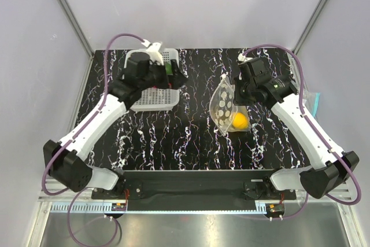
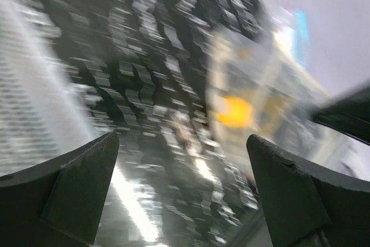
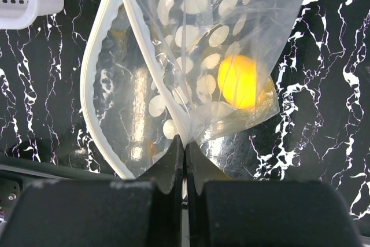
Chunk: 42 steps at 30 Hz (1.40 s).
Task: Place the food in the zip-top bag and seal the zipper
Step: Pick up the fake fruit from the bin.
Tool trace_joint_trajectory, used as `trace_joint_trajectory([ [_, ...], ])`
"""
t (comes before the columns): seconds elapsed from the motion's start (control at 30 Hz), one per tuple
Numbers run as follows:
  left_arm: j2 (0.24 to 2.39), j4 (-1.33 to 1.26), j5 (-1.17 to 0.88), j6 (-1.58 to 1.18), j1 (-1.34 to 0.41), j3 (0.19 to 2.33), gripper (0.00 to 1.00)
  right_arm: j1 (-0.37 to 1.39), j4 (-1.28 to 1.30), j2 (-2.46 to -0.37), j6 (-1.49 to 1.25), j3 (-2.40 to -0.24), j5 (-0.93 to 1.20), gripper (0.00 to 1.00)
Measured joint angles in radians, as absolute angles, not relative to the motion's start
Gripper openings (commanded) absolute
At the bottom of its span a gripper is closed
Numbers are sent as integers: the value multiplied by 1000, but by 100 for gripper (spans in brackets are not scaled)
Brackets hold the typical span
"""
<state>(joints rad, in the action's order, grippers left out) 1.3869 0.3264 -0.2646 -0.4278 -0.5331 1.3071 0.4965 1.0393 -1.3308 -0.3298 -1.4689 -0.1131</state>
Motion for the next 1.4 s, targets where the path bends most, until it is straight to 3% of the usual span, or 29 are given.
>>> trace_joint_trajectory([
  [0.2,1423,391,-111,-331,-391,1306,99,496,1037,-1328,-330,-1469,-113,0],
  [0.5,1747,453,8,-275,-260,1380,99,496,1038,-1328,-328,-1469,-111,0],
  [1.1,2165,522,63,-232,-234,1758,99,496,1037,-1328,-318,-1468,-110,0],
  [1.13,2178,531,65,-232,-232,1760,98,496,1037,-1328,-317,-1468,-109,0],
  [1.23,2215,559,63,-226,-225,1777,77,496,1036,-1328,-318,-1460,-105,0],
  [1.27,2222,569,59,-220,-223,1784,63,496,1036,-1328,-318,-1457,-103,0],
  [1.4,2215,571,45,-210,-221,1784,48,496,1036,-1328,-318,-1449,-102,0],
])
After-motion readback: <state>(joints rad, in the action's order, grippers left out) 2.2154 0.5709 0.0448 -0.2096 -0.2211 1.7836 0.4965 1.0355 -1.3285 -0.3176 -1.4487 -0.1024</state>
